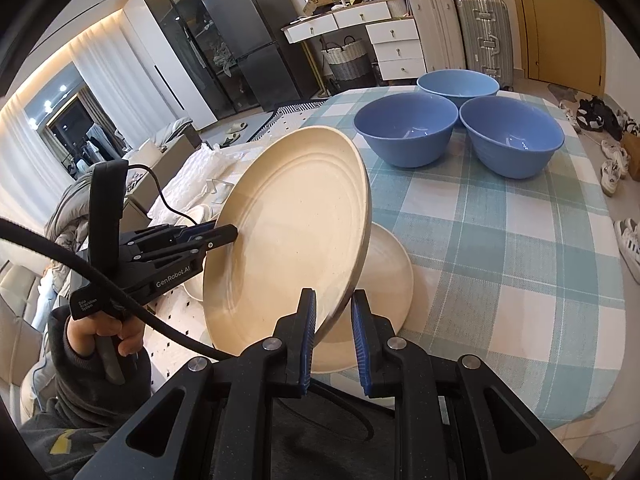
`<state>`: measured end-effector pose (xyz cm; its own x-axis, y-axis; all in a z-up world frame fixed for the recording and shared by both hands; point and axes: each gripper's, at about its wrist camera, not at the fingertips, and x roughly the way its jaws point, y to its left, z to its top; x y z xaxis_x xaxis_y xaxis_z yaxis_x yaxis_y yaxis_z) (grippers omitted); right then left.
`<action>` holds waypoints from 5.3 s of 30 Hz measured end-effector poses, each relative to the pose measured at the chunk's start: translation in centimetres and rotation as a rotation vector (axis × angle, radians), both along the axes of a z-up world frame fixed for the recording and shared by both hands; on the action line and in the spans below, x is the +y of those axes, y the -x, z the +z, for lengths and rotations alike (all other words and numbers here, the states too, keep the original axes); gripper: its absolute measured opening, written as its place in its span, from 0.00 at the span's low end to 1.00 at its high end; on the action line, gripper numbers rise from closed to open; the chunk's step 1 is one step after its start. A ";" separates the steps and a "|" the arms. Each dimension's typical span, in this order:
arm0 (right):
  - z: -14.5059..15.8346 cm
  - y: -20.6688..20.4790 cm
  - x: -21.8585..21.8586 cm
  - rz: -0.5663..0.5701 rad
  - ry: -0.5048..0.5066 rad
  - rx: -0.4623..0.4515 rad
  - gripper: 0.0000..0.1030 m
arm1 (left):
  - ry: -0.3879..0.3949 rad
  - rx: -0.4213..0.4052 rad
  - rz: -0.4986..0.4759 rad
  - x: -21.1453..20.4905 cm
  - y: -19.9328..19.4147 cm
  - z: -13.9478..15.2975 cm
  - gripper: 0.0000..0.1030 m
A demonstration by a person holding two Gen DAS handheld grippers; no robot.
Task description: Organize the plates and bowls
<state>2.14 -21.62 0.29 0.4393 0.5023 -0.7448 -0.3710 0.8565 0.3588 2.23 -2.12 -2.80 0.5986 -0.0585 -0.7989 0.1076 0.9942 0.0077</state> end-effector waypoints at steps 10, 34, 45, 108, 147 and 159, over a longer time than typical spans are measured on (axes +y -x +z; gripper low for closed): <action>-2.5 -0.7 -0.2 -0.016 0.026 0.022 0.17 | -0.018 0.029 0.009 -0.7 -0.9 -3.1 0.14; -7.7 -3.2 0.0 -0.039 0.065 0.090 0.17 | -0.074 0.086 0.011 -1.0 -3.3 -7.3 0.14; -9.9 -4.0 1.1 -0.048 0.158 0.095 0.17 | -0.105 0.097 0.015 -1.3 -3.8 -8.4 0.13; -4.0 -3.2 7.7 0.154 0.058 -0.083 0.93 | 0.047 -0.065 0.089 10.2 3.9 1.3 0.91; -2.6 -5.8 15.0 0.215 0.086 -0.069 0.94 | 0.076 -0.100 0.316 22.7 10.3 1.3 0.98; -2.8 -6.0 18.3 0.266 0.095 -0.063 0.94 | 0.097 -0.076 0.400 26.8 12.9 0.7 0.98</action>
